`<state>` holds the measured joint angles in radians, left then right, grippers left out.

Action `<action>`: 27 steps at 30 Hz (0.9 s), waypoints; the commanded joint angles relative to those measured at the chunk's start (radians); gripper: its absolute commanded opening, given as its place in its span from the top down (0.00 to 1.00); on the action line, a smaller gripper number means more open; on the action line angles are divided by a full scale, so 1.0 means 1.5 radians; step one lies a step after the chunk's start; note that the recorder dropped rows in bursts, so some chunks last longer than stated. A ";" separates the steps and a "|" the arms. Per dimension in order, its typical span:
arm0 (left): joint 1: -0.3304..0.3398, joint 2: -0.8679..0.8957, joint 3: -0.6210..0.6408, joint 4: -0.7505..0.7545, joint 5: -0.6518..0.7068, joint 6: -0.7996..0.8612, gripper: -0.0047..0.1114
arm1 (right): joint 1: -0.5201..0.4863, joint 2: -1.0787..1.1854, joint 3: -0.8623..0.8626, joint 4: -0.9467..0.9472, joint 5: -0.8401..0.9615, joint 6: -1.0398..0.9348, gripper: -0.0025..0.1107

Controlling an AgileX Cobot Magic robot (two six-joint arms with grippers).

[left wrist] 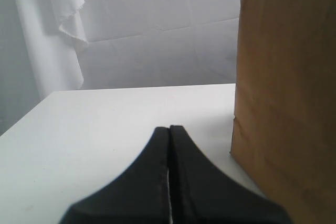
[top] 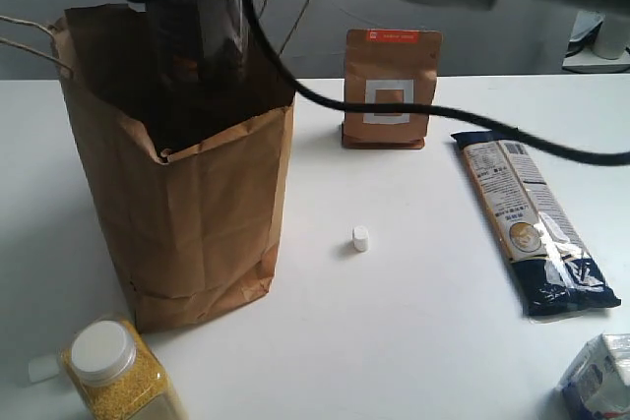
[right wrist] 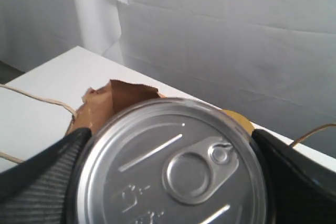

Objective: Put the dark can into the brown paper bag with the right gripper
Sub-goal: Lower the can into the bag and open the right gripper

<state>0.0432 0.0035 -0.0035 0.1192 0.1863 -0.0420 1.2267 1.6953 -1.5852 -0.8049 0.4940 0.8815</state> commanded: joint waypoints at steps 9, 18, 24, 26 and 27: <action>-0.004 -0.002 0.002 0.002 -0.004 -0.002 0.96 | -0.029 0.092 -0.015 -0.027 -0.079 0.001 0.98; -0.004 -0.002 0.002 0.002 -0.004 -0.002 0.96 | -0.029 0.092 -0.015 -0.001 -0.102 -0.025 0.17; -0.004 -0.002 0.002 0.002 -0.004 -0.002 0.96 | -0.029 0.092 -0.015 0.009 -0.092 -0.040 0.05; -0.004 -0.002 0.002 0.002 -0.004 -0.002 0.96 | -0.029 0.090 -0.015 0.025 -0.086 -0.054 0.05; -0.004 -0.002 0.002 0.002 -0.004 -0.002 0.96 | -0.029 0.086 -0.015 0.036 -0.079 -0.068 0.05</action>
<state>0.0432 0.0035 -0.0035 0.1192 0.1863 -0.0420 1.1869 1.8404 -1.6008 -0.7845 0.3619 0.8225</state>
